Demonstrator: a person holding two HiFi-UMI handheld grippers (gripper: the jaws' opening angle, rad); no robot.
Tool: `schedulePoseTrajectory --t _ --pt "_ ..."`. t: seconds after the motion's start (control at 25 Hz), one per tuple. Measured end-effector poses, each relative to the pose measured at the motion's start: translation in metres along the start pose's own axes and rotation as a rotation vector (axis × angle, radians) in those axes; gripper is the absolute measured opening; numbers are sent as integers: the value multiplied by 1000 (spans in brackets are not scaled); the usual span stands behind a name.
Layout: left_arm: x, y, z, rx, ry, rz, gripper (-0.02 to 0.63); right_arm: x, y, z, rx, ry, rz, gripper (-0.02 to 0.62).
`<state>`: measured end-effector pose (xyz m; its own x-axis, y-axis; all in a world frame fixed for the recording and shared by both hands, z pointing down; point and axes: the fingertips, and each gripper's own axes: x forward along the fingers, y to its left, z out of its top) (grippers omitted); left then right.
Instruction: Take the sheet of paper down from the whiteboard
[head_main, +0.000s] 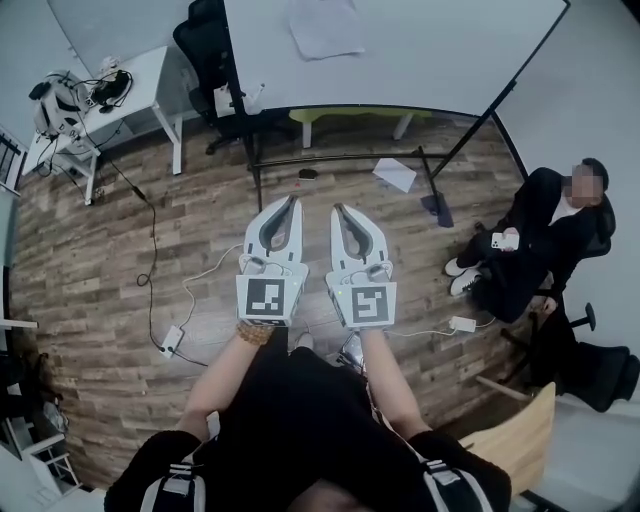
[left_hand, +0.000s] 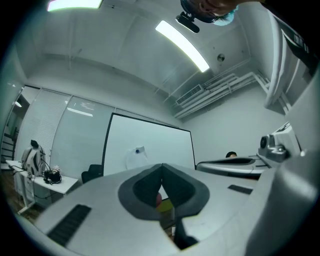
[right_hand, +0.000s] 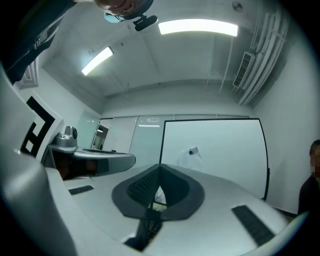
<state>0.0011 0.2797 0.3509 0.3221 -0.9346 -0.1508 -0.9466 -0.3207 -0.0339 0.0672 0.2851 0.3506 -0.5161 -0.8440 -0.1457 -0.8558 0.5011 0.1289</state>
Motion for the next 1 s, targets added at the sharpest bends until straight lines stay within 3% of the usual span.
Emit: schedulePoseTrajectory --t 0.24,0.68,1.0 --pt "47 27 -15 -33 -10 -21 11 46 -21 -18 -37 93 -44 -3" --pt "145 109 -24 -95 -54 -46 11 165 -37 -41 -83 120 -35 -3" --pt "192 141 -39 -113 -47 -82 11 218 -55 -54 -103 149 -72 -3"
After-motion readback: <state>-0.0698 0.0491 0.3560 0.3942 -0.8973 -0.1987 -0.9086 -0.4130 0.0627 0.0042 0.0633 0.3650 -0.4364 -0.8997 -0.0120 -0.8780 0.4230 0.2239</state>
